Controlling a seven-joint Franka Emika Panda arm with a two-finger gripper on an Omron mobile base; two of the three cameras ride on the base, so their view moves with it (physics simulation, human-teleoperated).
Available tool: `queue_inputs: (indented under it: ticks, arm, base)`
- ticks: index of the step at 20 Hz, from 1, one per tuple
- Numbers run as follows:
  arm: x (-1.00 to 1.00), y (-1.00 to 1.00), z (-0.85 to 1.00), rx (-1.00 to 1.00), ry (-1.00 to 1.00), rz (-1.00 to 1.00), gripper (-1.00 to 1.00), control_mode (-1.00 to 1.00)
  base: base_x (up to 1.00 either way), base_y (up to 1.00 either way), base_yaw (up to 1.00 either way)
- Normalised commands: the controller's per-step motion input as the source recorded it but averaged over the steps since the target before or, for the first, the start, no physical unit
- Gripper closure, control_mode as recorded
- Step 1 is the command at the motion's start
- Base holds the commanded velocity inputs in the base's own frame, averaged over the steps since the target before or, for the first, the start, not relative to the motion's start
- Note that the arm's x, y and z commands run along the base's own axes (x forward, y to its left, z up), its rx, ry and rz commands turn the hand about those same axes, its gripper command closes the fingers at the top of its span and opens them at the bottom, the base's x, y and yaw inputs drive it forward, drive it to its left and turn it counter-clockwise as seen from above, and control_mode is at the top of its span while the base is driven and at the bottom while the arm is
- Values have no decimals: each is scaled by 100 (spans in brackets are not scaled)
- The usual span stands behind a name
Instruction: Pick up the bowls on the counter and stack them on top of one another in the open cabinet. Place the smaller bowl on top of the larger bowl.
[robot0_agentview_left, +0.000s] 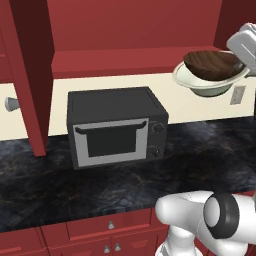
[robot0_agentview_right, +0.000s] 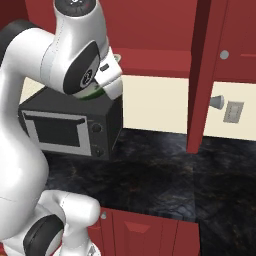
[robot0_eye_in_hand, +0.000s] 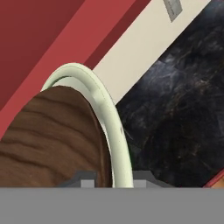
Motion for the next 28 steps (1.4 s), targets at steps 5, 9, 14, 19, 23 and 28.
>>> queue_inputs:
  ticks: [5,9,14,19,23,28]
  arm:
    - [29,17,7,1,-8,0,100,-100]
    - [28,16,11,2,-10,0,100,-100]
    - [34,17,2,2,-8,0,100,-100]
    - [39,13,0,4,-5,0,100,-100]
    - [41,12,0,5,-2,0,100,-100]
    - [53,10,0,5,0,0,100,-100]
  base:
    - [0,0,0]
    - [0,0,0]
    - [0,0,0]
    - [0,0,0]
    - [0,0,0]
    - [0,0,0]
